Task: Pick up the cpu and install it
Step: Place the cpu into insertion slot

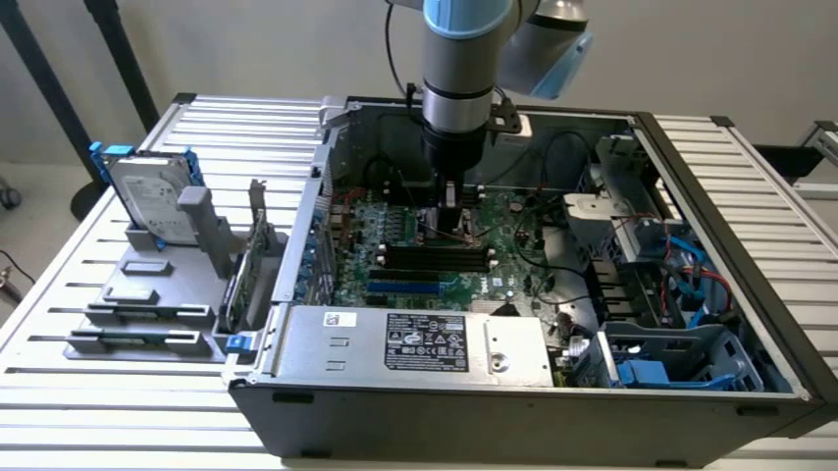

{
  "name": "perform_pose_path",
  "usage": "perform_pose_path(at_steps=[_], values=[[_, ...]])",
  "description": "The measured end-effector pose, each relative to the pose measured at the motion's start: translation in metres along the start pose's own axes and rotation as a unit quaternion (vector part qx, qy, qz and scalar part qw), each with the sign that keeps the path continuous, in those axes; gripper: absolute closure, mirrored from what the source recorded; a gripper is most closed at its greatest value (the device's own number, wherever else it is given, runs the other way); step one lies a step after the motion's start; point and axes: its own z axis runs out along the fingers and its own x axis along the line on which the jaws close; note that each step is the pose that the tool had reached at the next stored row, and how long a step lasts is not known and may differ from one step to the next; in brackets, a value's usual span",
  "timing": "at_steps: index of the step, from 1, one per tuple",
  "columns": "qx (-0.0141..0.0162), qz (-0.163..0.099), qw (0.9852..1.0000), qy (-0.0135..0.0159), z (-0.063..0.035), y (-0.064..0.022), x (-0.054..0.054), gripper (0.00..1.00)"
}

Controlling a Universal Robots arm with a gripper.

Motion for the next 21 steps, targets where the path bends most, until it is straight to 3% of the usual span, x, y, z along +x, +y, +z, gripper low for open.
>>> perform_pose_path(at_steps=[7,13,18,21], values=[[-0.0003,0.001,1.0,0.0,0.0036,-0.0001,0.0023,0.45],[-0.0054,0.001,1.0,0.0,0.0055,-0.0001,0.0025,0.45],[-0.0059,0.001,1.0,-0.0002,0.0062,-0.0002,0.0026,0.45],[-0.006,0.001,1.0,-0.0038,0.0069,-0.0003,0.0025,0.45]])
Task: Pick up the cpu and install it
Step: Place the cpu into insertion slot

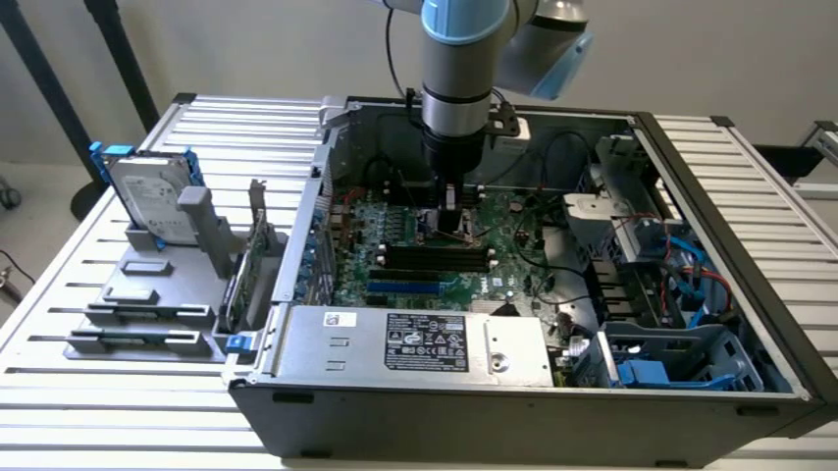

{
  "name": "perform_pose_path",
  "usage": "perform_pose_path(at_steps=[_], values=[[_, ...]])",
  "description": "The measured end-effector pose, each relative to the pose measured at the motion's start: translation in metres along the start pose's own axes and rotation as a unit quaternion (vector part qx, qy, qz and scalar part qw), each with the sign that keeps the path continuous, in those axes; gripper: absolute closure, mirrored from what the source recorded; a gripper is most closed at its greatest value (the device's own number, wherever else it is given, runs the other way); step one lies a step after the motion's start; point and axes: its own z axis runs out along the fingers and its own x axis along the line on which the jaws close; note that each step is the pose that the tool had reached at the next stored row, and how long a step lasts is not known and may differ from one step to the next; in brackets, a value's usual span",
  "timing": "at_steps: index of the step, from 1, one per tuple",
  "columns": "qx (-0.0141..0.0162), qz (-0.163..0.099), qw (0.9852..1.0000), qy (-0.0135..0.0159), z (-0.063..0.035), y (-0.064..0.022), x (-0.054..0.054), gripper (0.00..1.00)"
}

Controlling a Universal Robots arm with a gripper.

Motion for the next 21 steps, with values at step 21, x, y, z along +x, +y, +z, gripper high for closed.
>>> perform_pose_path(at_steps=[21], values=[[-0.0002,0.0,1.0,-0.0068,0.0037,-0.0022,0.0014,0.45]])
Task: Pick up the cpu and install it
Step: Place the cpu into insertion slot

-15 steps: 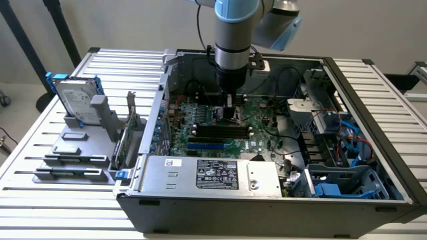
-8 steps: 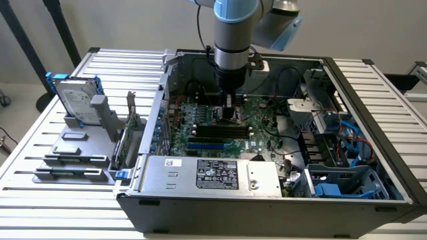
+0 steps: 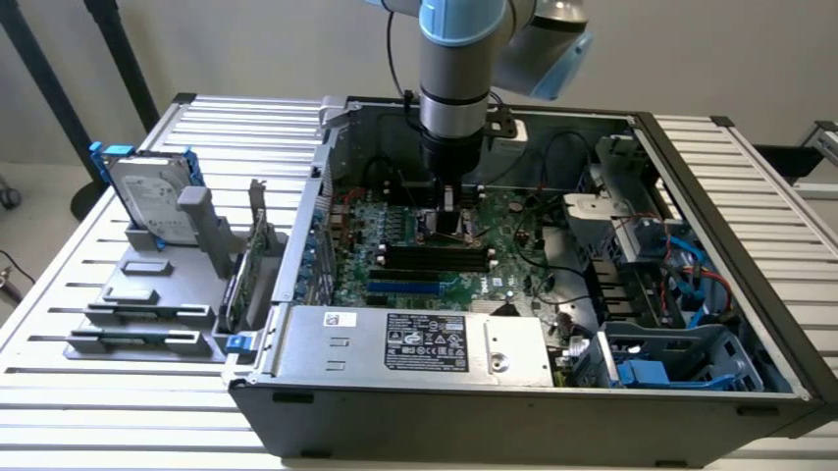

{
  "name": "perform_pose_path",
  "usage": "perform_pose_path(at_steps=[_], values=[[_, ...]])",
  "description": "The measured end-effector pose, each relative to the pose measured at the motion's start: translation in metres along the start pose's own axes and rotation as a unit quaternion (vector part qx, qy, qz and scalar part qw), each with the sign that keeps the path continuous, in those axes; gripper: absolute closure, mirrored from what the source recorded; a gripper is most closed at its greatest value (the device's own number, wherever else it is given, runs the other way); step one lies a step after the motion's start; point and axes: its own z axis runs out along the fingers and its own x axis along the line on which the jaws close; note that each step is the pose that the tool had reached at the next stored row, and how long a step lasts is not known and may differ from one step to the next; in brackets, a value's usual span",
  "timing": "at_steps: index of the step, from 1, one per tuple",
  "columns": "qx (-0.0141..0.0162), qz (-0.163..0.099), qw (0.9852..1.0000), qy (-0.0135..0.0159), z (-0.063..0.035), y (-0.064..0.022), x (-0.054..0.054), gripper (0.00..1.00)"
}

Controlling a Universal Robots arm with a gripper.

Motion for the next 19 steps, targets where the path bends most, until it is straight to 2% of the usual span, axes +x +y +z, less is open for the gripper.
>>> perform_pose_path(at_steps=[19], values=[[-0.0001,0.0,1.0,-0.0023,0.0028,0.0013,0.002,0.45]])
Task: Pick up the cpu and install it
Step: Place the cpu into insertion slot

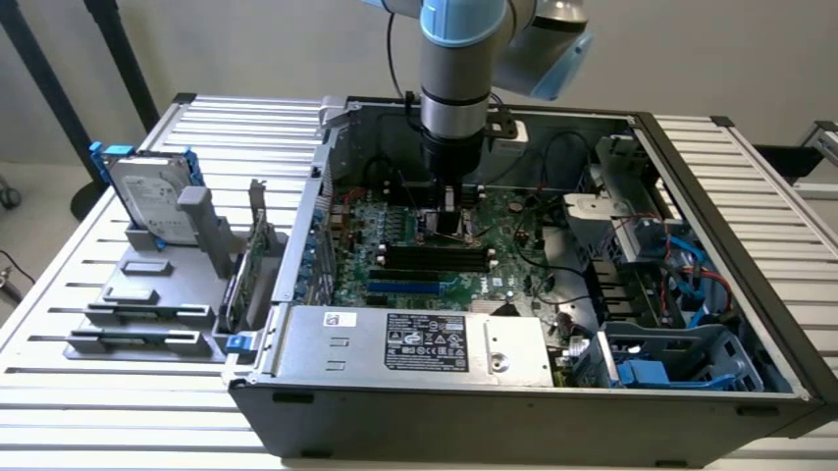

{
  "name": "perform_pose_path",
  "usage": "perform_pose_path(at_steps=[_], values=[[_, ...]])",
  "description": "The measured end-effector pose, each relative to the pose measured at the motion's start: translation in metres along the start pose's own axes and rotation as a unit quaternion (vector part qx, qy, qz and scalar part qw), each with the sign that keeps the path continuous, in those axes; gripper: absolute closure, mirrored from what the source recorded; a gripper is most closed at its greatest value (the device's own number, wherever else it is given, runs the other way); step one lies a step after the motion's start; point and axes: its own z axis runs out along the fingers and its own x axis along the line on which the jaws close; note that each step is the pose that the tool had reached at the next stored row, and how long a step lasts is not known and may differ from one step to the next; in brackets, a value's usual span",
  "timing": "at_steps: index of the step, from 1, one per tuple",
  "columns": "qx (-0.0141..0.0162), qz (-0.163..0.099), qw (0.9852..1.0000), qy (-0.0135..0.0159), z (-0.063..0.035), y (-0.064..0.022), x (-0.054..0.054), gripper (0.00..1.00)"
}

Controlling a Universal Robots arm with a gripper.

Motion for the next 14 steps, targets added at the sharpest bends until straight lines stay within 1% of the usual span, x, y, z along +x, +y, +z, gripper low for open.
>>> perform_pose_path(at_steps=[3,8,9,10,11,12,14], values=[[0.0001,0.0,1.0,-0.0009,0.0007,0.0,0.0,0.45],[0.0,0.0,1.0,-0.0013,0.0017,-0.0001,-0.0001,0.45],[-0.0004,0.0,1.0,-0.0011,0.0019,0.0,0.0,0.45],[-0.0006,0.0,1.0,-0.0001,0.0024,0.0001,0.0003,0.44],[-0.0004,0.0,1.0,-0.0004,0.0023,0.0001,0.0003,0.44],[-0.0003,0.0,1.0,-0.0007,0.0021,0.0,0.0002,0.38],[-0.0001,0.0,1.0,-0.0012,0.0017,-0.0001,0.0,0.38]])
